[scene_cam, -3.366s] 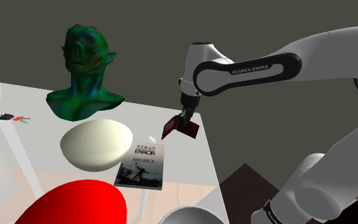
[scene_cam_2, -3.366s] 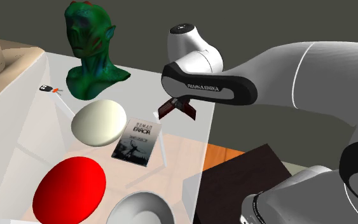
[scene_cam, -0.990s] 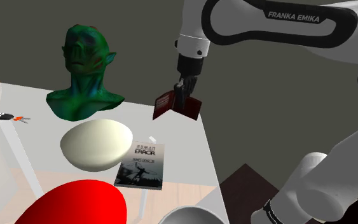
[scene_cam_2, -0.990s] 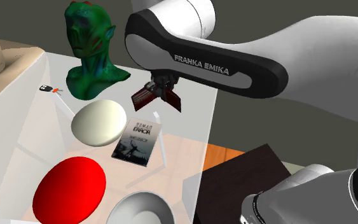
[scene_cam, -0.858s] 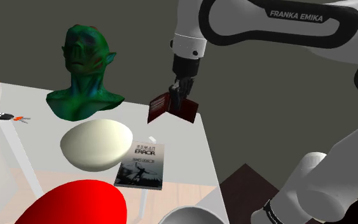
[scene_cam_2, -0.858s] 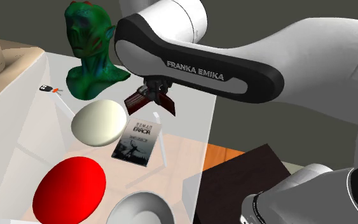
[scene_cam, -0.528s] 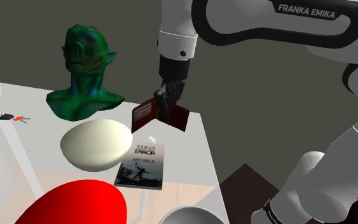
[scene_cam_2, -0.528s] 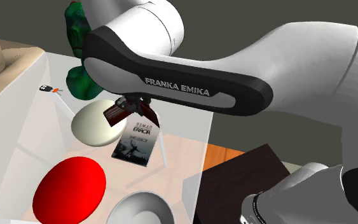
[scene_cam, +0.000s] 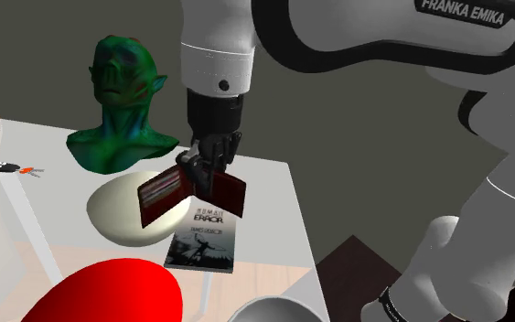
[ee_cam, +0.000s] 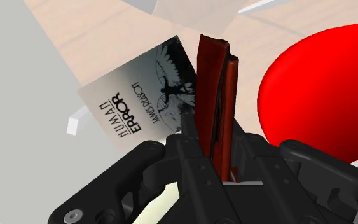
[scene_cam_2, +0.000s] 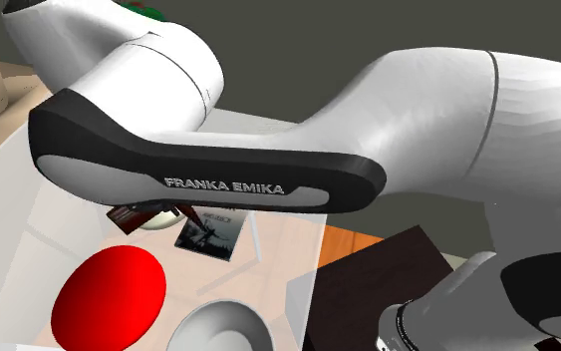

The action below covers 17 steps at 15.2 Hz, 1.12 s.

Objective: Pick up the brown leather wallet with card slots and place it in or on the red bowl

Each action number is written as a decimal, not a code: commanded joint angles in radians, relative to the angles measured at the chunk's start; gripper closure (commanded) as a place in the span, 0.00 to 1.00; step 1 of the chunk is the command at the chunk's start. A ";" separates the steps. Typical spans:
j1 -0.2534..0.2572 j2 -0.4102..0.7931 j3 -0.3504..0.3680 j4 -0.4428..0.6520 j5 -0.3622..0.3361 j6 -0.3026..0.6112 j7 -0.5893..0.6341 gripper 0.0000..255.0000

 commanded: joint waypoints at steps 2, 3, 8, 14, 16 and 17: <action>0.054 0.088 0.040 0.099 -0.046 -0.024 0.094 1.00; 0.075 0.119 0.051 0.133 -0.062 -0.034 0.124 1.00; 0.210 0.294 0.087 0.346 -0.163 -0.102 0.264 1.00; 0.342 0.442 0.086 0.528 -0.243 -0.152 0.347 1.00; 0.327 0.427 0.088 0.476 -0.235 -0.115 0.347 1.00; 0.320 0.421 0.089 0.453 -0.232 -0.098 0.347 1.00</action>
